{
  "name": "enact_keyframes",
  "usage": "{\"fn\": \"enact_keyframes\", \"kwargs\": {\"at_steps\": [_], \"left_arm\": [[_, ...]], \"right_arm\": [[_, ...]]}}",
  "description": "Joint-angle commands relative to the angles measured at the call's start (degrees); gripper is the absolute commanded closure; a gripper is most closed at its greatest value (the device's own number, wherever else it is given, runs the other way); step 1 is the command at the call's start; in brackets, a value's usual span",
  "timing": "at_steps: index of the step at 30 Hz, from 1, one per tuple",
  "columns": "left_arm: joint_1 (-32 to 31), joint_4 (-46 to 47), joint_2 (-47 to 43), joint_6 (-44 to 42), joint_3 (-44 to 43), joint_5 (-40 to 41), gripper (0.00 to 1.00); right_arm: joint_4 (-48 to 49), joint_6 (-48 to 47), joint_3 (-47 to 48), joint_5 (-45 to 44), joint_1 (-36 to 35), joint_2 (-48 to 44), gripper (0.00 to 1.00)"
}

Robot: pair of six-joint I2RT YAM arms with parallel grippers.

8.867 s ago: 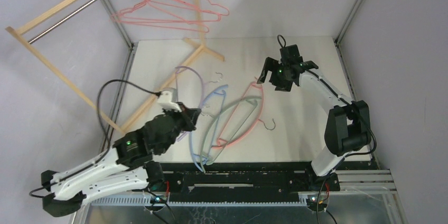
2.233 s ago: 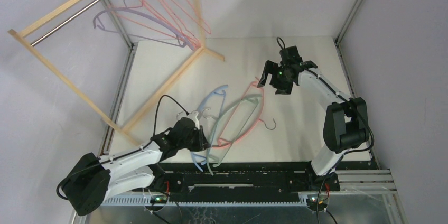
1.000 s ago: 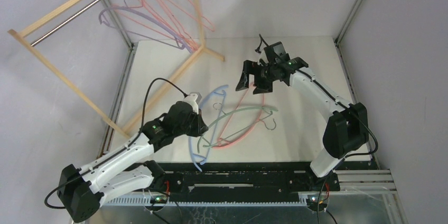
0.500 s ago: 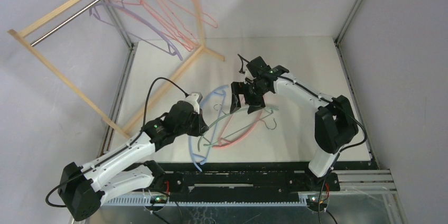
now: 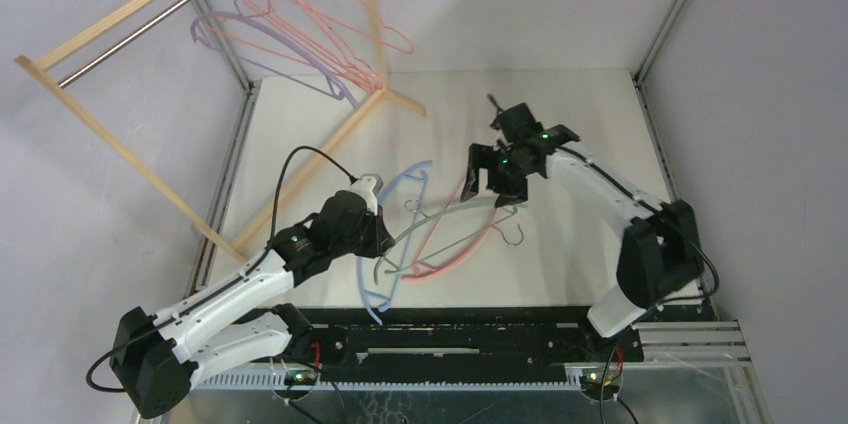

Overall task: Organize the hangers
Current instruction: Pick up the hanger at the center of the board.

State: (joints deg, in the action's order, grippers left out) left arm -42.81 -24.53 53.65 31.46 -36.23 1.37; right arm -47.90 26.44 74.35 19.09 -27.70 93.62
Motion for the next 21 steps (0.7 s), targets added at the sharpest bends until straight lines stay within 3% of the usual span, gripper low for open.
{"fn": "enact_keyframes", "kwargs": {"at_steps": [1,11,21], "left_arm": [[-0.17,4.43,-0.1,-0.44,-1.31,0.5,1.0],[-0.17,4.23,-0.33,-0.38,-1.55,0.19,1.0],[-0.17,5.02,0.77,-0.62,-1.67,-1.32,1.0]], "right_arm": [[-1.76,3.8,-0.45,-6.04,2.61,-9.29,0.06],[4.34,12.08,-12.35,5.36,3.87,-9.1,0.05],[11.75,18.97,-17.3,3.98,4.43,-8.92,0.04]]}}
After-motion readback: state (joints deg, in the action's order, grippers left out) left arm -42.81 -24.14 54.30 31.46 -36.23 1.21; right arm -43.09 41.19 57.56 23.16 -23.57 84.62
